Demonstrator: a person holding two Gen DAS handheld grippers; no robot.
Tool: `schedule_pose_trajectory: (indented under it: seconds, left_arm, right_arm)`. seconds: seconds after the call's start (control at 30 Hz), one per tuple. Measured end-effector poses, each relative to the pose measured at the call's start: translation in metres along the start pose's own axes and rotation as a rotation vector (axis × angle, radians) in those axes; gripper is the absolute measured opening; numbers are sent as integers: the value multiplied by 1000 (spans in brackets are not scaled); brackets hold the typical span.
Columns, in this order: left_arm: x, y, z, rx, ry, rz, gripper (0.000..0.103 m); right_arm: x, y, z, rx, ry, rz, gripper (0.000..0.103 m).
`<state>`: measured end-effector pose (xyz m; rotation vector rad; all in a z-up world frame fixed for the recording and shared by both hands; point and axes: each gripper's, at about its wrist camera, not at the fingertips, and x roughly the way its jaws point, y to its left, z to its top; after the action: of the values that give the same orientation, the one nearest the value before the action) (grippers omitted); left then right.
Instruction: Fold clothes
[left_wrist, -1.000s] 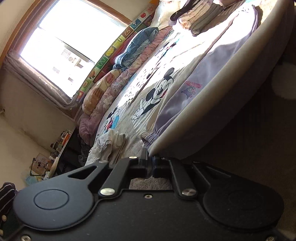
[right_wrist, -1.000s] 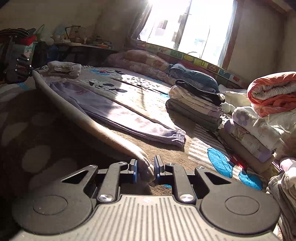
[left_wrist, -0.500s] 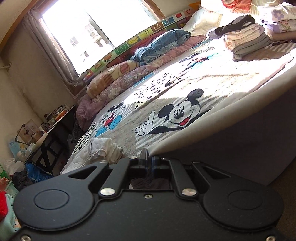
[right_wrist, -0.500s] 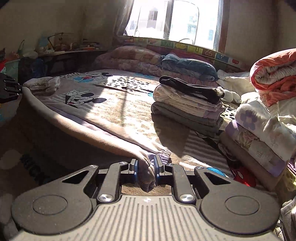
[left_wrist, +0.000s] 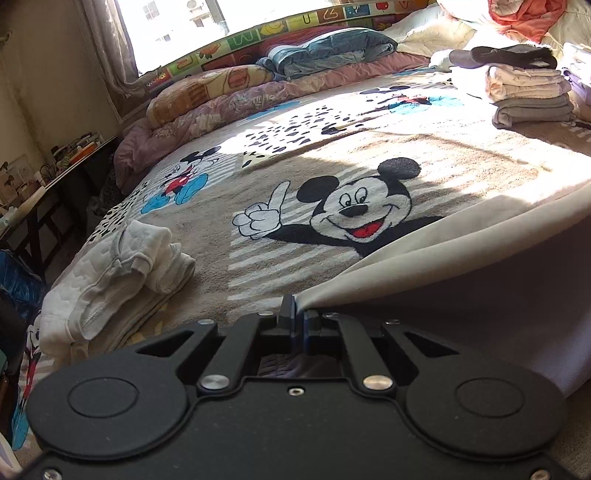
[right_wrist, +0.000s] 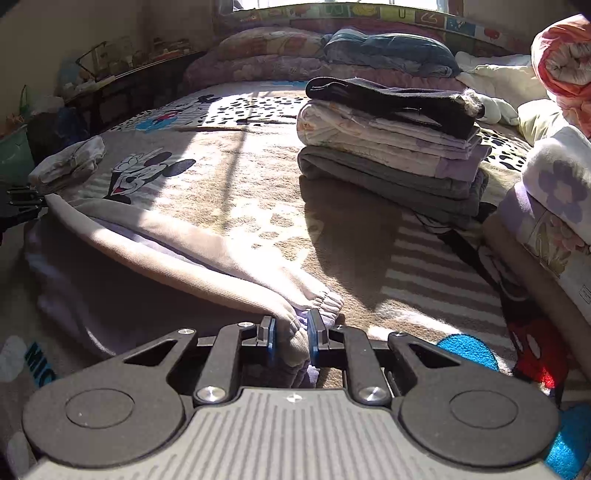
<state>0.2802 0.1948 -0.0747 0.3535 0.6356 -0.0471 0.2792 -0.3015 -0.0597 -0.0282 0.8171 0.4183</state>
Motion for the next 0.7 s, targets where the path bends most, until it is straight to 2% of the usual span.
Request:
schedule_pose_trajectory:
  seconds: [0.27, 0.53, 0.7]
  left_arm:
    - [13, 8, 5, -96, 34, -37, 3]
    - [12, 18, 12, -160, 20, -46, 3]
    - [19, 20, 11, -208, 42, -60, 3]
  right_arm:
    - [30, -25, 23, 87, 87, 50, 16]
    - [36, -28, 24, 130, 58, 68, 14]
    - [46, -42, 22, 217, 46, 75, 14]
